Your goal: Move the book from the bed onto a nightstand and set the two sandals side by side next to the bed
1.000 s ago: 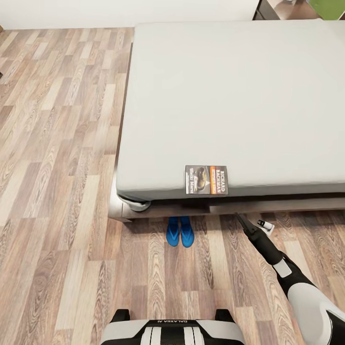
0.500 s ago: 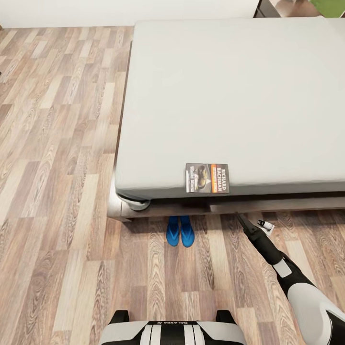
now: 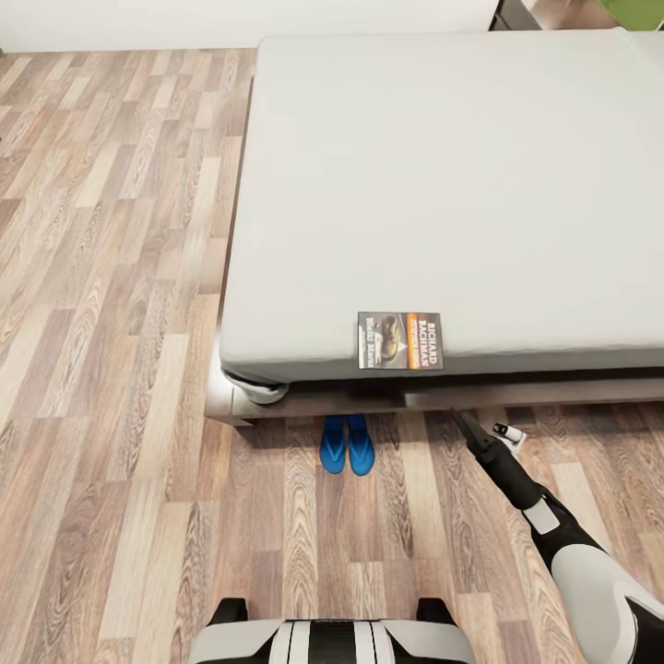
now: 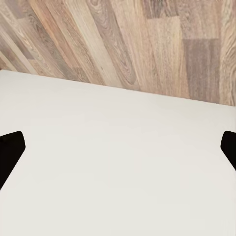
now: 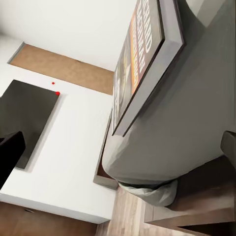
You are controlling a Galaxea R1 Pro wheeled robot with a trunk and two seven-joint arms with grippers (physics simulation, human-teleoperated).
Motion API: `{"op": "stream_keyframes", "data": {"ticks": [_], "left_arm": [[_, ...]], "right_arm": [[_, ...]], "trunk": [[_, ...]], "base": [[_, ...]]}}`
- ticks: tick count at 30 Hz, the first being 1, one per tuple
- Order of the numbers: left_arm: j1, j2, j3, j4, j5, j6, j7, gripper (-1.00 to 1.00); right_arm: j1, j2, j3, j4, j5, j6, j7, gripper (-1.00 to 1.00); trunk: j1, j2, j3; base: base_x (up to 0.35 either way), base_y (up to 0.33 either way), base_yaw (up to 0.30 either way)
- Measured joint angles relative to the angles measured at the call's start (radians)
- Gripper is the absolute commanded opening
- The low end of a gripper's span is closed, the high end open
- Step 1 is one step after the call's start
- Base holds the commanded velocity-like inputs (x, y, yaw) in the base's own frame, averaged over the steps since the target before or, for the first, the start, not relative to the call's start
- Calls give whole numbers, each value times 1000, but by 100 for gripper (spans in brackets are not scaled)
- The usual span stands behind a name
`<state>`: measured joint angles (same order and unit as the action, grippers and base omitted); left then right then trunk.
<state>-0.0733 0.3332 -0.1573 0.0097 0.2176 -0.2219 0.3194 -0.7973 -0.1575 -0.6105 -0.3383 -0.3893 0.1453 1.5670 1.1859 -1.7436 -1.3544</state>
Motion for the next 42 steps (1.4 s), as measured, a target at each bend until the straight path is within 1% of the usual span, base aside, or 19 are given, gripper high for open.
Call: {"op": "stream_keyframes", "data": {"ticks": [1,13,19,25,37,42], "left_arm": [[0,0,0,0,0,0,0,100],[1,1,0,0,0,-1,1,100],[1,1,0,0,-1,-2,1,100],[1,1,-1,0,-2,-3,1,100],[2,1,-1,0,-3,-3,1,100],[2,1,-1,0,-3,-3,1,100]], "right_arm": [[0,0,0,0,0,3,0,100],[-1,4,0,0,0,37,-8,100],[-2,7,1,0,1,41,-59,100],[-3,8,2,0,1,43,-81,100],[-3,8,2,0,1,44,-91,100],[-4,12,2,0,1,44,-93,100]], "trunk": [[4,-7,-3],[4,-7,-3],[4,-7,-3],[4,-7,-3],[4,-7,-3],[4,-7,-3]], "base": [[0,0,0],[0,0,0],[0,0,0],[0,0,0],[0,0,0],[0,0,0]]}}
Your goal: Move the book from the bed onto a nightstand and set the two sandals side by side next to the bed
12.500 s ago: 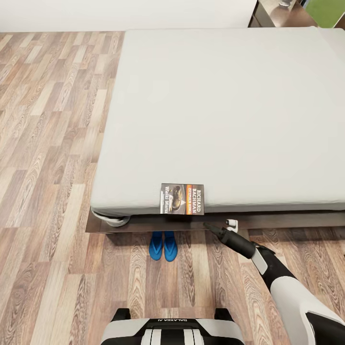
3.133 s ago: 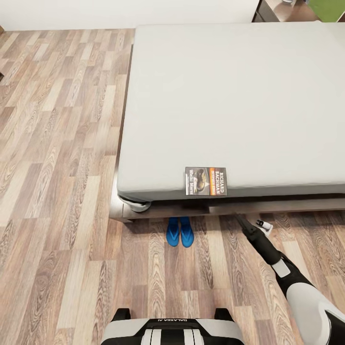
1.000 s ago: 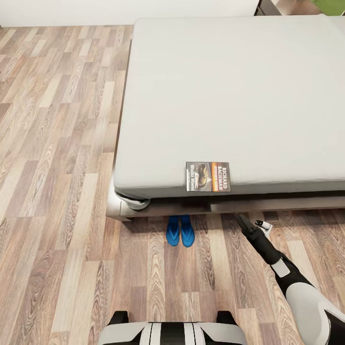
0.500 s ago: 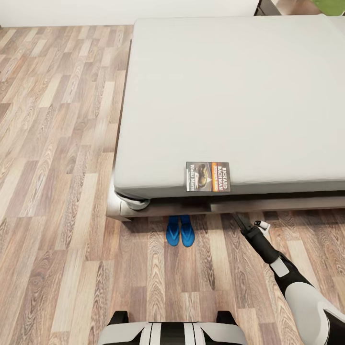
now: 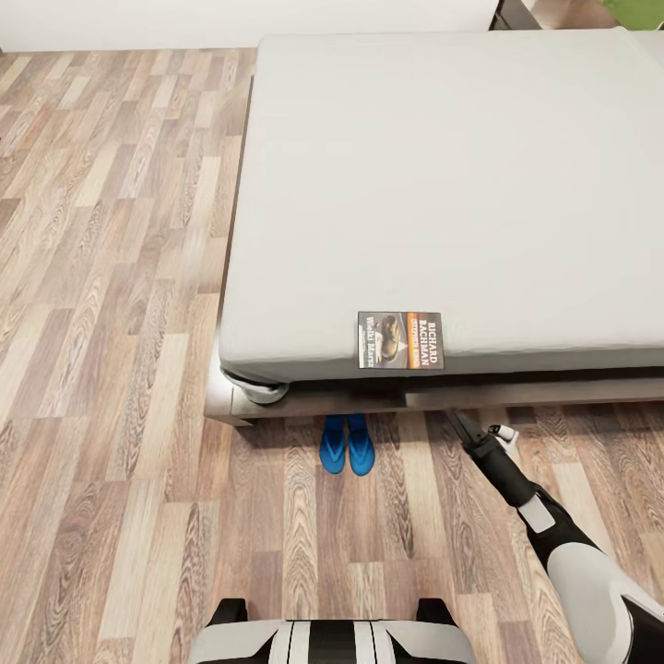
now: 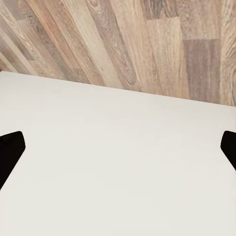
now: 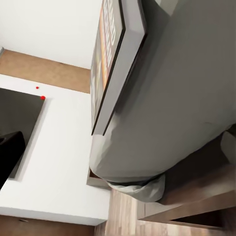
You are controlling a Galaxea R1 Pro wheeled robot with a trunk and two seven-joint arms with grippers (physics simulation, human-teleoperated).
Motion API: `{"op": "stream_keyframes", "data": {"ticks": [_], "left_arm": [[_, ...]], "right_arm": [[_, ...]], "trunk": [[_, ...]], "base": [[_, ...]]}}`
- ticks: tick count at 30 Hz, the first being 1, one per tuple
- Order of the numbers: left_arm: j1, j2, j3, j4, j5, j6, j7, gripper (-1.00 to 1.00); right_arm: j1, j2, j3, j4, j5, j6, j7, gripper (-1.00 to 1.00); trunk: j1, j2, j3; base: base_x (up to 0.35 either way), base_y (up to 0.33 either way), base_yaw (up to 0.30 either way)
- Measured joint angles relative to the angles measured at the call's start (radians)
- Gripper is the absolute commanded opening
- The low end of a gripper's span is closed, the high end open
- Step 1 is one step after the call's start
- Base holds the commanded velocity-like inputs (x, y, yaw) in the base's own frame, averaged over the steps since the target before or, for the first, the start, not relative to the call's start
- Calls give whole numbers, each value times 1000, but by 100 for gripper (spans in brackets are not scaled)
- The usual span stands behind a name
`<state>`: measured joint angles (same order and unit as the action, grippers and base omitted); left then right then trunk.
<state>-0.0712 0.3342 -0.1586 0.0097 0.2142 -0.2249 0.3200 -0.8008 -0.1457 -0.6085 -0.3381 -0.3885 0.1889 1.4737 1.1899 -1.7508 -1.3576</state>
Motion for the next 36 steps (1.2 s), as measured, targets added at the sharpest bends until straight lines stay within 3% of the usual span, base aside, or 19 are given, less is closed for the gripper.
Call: {"op": "stream_keyframes", "data": {"ticks": [16,36], "left_arm": [[3,0,0,1,2,0,-1,100],[4,-1,0,0,3,-1,-1,100]], "right_arm": [[-15,54,3,-2,1,-2,-55,100],[-35,65,8,-3,4,-2,-62,100]], "trunk": [[0,0,0],[0,0,0]], "base": [[0,0,0],[0,0,0]]}}
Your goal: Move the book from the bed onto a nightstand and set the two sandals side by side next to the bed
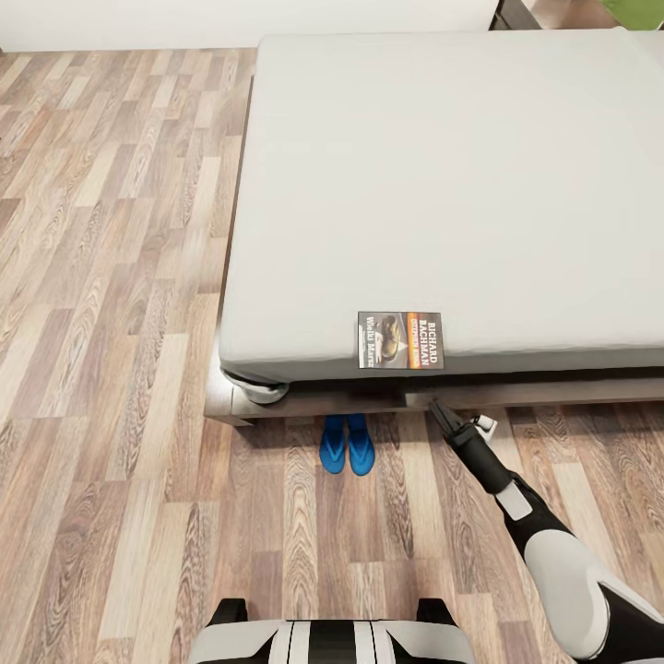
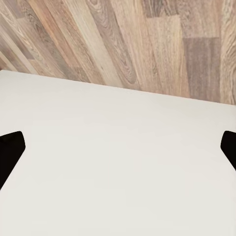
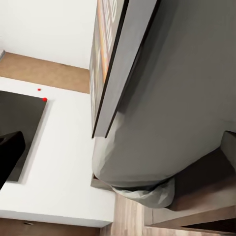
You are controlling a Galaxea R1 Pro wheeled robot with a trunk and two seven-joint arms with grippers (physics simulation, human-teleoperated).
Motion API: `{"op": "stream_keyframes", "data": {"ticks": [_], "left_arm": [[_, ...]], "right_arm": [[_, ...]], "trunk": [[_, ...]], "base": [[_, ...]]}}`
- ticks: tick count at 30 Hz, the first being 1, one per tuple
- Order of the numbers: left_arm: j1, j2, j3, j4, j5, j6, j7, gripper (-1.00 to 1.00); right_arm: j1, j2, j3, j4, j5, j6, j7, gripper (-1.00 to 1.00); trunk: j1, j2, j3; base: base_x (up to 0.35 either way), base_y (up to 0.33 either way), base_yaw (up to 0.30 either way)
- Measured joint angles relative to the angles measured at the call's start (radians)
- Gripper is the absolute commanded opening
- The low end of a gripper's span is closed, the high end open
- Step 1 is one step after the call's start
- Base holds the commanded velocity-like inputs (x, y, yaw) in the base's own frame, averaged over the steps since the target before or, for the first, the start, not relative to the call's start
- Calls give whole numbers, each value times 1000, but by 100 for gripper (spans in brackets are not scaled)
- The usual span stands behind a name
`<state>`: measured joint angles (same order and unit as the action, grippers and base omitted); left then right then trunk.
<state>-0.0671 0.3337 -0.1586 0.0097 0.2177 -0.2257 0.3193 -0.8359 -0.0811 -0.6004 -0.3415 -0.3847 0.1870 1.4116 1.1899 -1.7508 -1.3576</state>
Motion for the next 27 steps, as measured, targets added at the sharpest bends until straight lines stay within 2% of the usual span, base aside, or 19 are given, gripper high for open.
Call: {"op": "stream_keyframes", "data": {"ticks": [10,27], "left_arm": [[0,0,0,0,-2,0,-1,100],[0,-1,0,0,-3,1,-1,100]], "right_arm": [[-8,1,2,-1,2,0,-25,100],[-10,0,2,-1,0,1,-30,100]], "trunk": [[0,0,0],[0,0,0]], "base": [[0,0,0],[0,0,0]]}}
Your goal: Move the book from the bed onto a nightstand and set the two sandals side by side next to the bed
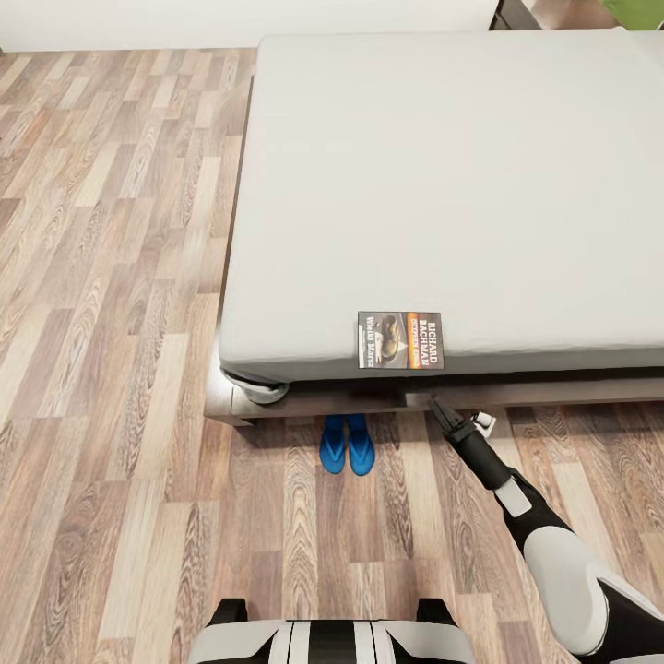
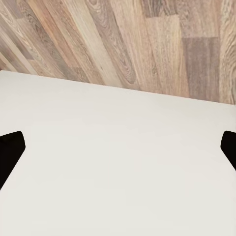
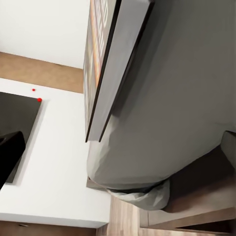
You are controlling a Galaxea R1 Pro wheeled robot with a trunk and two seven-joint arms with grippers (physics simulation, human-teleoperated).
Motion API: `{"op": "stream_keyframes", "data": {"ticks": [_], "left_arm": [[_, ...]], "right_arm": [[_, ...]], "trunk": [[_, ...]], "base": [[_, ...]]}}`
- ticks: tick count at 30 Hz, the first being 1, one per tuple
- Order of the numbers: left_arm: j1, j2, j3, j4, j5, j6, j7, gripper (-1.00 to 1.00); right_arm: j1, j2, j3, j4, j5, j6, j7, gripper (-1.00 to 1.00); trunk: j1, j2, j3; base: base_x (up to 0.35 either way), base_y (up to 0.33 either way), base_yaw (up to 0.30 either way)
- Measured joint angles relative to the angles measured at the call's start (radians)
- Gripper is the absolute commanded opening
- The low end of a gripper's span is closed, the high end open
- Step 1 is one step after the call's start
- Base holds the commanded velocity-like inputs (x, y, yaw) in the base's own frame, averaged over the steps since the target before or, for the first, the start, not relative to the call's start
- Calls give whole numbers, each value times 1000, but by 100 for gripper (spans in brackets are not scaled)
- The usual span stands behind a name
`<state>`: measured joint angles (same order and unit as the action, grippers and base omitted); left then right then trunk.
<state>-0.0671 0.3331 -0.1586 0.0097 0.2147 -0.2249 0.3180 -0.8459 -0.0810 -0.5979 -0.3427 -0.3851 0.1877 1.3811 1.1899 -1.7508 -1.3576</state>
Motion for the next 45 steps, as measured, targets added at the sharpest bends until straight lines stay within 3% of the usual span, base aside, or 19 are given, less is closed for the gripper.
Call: {"op": "stream_keyframes", "data": {"ticks": [45], "left_arm": [[2,0,-1,0,-2,-3,0,100]], "right_arm": [[0,-4,-2,2,-1,1,-1,100]], "trunk": [[0,0,0]], "base": [[25,24,0]]}}
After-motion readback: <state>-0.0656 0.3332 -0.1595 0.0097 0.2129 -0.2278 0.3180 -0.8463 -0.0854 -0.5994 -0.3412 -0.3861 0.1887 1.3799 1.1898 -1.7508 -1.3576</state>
